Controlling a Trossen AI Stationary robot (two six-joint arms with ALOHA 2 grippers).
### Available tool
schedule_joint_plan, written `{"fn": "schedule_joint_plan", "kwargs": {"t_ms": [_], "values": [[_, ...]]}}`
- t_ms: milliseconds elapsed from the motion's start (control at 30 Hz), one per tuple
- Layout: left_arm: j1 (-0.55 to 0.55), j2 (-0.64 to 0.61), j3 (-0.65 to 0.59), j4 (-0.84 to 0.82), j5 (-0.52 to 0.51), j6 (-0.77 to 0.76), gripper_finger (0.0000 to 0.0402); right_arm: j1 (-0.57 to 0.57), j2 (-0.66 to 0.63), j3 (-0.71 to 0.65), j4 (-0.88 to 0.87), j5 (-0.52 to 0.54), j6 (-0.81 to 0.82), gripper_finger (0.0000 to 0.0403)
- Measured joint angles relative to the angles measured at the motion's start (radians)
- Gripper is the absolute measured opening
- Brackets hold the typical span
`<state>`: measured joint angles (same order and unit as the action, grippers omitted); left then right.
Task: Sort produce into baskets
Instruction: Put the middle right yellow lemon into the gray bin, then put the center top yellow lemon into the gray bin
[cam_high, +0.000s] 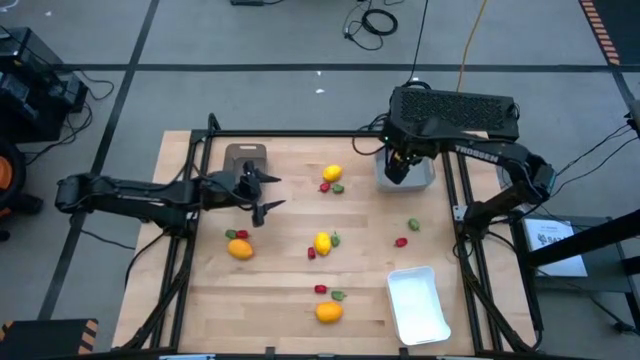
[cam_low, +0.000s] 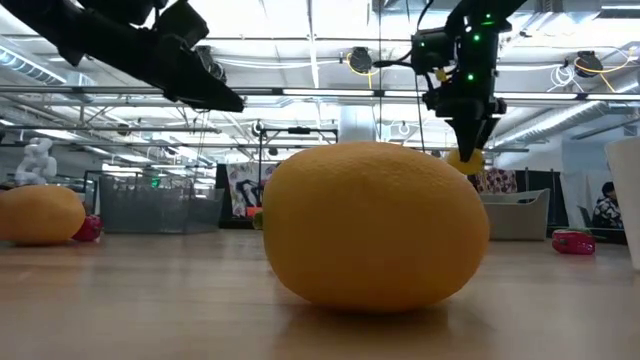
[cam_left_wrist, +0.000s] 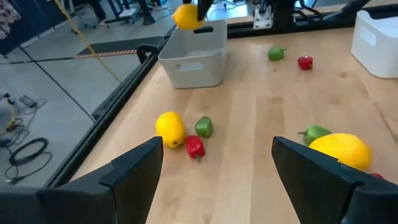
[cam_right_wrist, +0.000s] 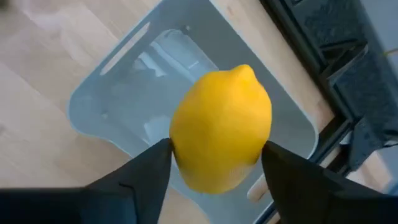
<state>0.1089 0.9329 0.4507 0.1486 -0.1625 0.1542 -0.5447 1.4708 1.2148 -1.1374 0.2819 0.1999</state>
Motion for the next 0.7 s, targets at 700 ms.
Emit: {"fn": "schedule_joint_plan", "kwargs": {"t_ms": [700], "values": [[0.0, -0.198, 0.0, -0.161, -0.213, 0.008, 0.0309, 0.02, 0.0, 0.0, 0.252, -0.245, -0.097, 0.0292]]}}
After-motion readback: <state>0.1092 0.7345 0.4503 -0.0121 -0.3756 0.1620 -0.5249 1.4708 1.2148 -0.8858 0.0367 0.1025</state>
